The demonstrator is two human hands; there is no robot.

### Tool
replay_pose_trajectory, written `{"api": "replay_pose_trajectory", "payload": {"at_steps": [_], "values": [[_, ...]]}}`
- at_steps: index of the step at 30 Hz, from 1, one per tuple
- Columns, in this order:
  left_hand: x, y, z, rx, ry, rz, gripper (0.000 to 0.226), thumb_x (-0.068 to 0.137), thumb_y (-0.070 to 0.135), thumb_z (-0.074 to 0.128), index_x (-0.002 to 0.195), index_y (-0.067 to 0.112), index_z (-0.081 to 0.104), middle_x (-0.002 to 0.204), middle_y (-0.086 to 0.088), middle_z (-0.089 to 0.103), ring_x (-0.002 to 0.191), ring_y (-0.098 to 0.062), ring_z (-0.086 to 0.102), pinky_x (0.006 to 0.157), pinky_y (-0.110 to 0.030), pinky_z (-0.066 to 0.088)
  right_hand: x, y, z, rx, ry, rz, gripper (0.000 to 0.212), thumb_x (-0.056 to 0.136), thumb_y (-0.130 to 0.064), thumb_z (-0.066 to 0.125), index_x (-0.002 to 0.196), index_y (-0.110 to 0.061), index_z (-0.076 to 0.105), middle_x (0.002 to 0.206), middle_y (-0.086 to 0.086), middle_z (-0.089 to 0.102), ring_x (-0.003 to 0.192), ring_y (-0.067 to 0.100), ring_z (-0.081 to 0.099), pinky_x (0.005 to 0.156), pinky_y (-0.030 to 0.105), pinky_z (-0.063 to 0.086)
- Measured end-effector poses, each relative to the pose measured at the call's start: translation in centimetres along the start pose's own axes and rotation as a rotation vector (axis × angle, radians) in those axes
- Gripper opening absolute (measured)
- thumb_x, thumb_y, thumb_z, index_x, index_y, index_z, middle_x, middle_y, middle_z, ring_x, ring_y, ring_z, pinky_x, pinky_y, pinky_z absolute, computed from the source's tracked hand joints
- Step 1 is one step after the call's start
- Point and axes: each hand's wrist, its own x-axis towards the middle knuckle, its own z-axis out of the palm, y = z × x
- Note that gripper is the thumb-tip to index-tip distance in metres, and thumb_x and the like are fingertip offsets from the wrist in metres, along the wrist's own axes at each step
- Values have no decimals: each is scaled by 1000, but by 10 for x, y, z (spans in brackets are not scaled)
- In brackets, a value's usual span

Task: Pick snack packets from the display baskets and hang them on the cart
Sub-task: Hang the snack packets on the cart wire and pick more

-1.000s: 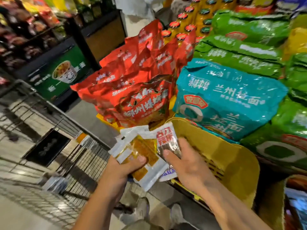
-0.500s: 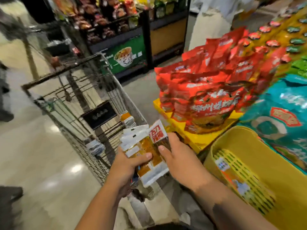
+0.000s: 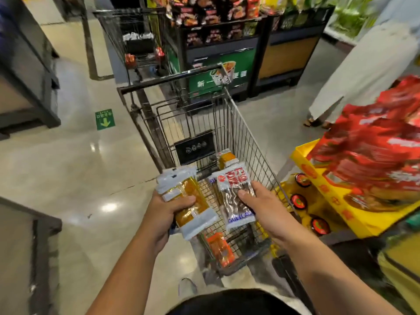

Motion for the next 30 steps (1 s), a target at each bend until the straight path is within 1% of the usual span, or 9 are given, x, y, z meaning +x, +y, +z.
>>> {"api": "replay_pose_trajectory", "payload": {"at_steps": [4, 6, 9, 13, 18, 23, 25, 28, 30], "values": [[31, -6, -46, -80, 110, -37, 52, 82, -6, 74, 123, 23, 64, 113, -9, 76, 99, -33, 74, 81, -45, 59, 16, -3, 24, -5, 25, 117, 14, 101, -37, 57, 110, -36, 68, 110, -14, 75, 107, 12, 70, 106, 49, 46], [49, -12, -59, -106, 151, -44, 52, 84, -6, 72, 127, 20, 64, 113, -9, 76, 97, -30, 75, 75, -41, 61, 31, 1, 26, -17, 36, 158, 19, 97, -42, 58, 113, -36, 66, 112, -10, 75, 109, 16, 70, 107, 53, 46], [72, -21, -66, -124, 225, -59, 44, 87, -4, 72, 124, 19, 66, 107, -4, 78, 89, -24, 76, 64, -35, 62, 58, 7, 22, -45, 47, 188, 20, 101, -35, 55, 117, -30, 65, 111, -5, 76, 106, 18, 71, 104, 52, 49], [105, -33, -71, -125, 290, -103, 41, 86, -2, 74, 117, 23, 68, 110, -6, 76, 92, -24, 75, 76, -38, 58, 99, 30, 21, -44, 63, 305, 14, 103, -21, 53, 112, -24, 63, 100, 1, 77, 93, 22, 74, 89, 46, 58], [157, -40, -67, -75, 378, -101, 45, 83, -2, 76, 121, 21, 67, 109, -6, 76, 98, -27, 73, 80, -42, 60, 157, 69, 20, -69, -26, 394, 18, 102, -21, 56, 116, -29, 64, 110, -5, 75, 105, 16, 69, 99, 46, 51], [217, -52, -58, -48, 463, -96, 56, 79, 0, 81, 127, 20, 62, 115, -4, 74, 100, -22, 73, 78, -37, 60, 227, 108, 19, -87, -74, 464, 14, 100, -23, 59, 110, -30, 66, 102, -5, 77, 98, 18, 73, 97, 51, 54], [232, -61, -53, 15, 526, -70, 64, 75, 2, 85, 127, 26, 57, 117, 0, 72, 100, -16, 72, 79, -38, 60, 260, 126, 21, -82, -99, 473, 17, 99, -22, 60, 109, -36, 64, 103, -4, 77, 99, 20, 73, 95, 52, 55], [239, -71, -47, 173, 643, 15, 65, 69, 11, 91, 105, 45, 49, 118, 5, 63, 94, -5, 67, 85, -39, 58, 305, 147, 29, -70, -180, 467, 20, 97, -21, 63, 111, -35, 65, 105, -4, 77, 101, 20, 72, 96, 51, 54], [240, -78, -47, 139, 664, 19, 63, 71, 11, 89, 103, 47, 48, 106, 14, 69, 89, -2, 69, 79, -39, 59, 334, 163, 40, -75, -224, 441, 21, 97, -20, 65, 115, -32, 66, 108, -7, 76, 105, 16, 70, 100, 45, 50]]}}
